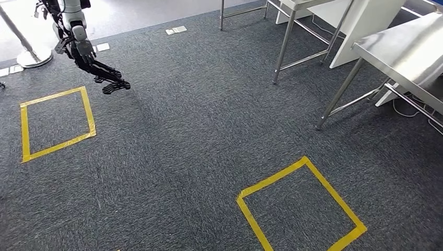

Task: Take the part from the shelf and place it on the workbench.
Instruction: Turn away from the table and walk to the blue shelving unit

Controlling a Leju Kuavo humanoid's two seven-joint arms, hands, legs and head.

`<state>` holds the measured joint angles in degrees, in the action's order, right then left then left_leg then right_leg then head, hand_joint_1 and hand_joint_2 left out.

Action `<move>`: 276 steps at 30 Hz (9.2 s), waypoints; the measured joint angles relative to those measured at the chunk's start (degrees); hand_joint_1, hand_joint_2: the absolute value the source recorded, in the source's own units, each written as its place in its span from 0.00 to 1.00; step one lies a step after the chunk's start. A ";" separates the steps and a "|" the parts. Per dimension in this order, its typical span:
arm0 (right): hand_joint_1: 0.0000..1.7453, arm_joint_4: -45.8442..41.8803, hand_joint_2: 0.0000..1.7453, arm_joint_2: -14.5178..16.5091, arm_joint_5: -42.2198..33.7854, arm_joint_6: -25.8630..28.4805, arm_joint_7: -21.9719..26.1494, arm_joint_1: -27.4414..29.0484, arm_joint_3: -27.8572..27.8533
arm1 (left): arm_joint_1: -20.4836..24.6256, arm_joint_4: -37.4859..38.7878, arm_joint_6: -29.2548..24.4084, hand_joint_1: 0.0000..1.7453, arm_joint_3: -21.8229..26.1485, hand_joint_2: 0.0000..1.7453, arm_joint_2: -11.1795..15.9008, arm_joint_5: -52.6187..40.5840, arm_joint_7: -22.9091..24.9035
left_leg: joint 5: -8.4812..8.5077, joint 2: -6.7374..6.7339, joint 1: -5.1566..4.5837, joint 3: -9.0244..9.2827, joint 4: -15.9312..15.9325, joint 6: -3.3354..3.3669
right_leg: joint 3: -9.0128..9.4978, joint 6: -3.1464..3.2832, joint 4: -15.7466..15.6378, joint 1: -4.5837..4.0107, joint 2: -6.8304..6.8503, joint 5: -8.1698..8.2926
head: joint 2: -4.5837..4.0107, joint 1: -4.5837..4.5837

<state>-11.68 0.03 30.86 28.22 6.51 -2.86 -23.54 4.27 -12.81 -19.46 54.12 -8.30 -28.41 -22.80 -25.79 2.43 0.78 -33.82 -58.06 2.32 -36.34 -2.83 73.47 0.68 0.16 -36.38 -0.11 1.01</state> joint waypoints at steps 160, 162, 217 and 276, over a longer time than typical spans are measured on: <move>0.00 -0.05 0.00 -0.97 1.42 1.37 1.73 -1.30 -5.54 | 1.26 0.68 0.92 0.00 2.64 0.00 -0.03 0.36 -2.44 | -0.82 -2.91 -1.69 1.20 0.11 -0.64 | 6.16 1.58 -16.06 0.06 1.26 7.92 | 0.00 -1.60; 0.00 -0.05 0.00 -0.97 1.40 1.42 1.87 -1.26 -5.63 | 1.41 0.68 0.93 0.00 2.64 0.00 -0.03 0.35 -2.42 | -0.83 -2.91 -1.68 1.21 0.11 -0.63 | 6.17 1.58 -16.06 0.06 1.26 7.92 | 0.00 -1.60; 0.00 0.27 0.00 -1.14 0.39 2.23 2.56 0.73 -8.28 | 1.84 0.81 2.04 0.00 2.54 0.00 -0.72 -0.33 -2.16 | -0.76 -2.40 -1.68 2.88 1.56 1.74 | 1.54 -1.59 -8.73 0.96 0.11 6.27 | 0.00 -1.37; 0.00 0.25 0.00 -2.11 1.65 2.10 2.61 0.50 -9.25 | 2.60 0.82 3.37 0.00 2.73 0.00 -1.12 0.92 -3.31 | -1.79 -2.02 -1.28 4.87 2.70 1.77 | -2.92 0.54 0.47 0.38 -0.09 1.93 | 0.00 -1.29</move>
<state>-11.44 -2.08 32.51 30.32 9.12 -2.36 -32.79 6.87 -11.99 -16.10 56.84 -9.42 -27.50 -26.11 -27.58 0.41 -0.51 -28.96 -55.36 4.08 -39.26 -2.29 73.95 1.06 0.07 -34.45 -0.11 -0.28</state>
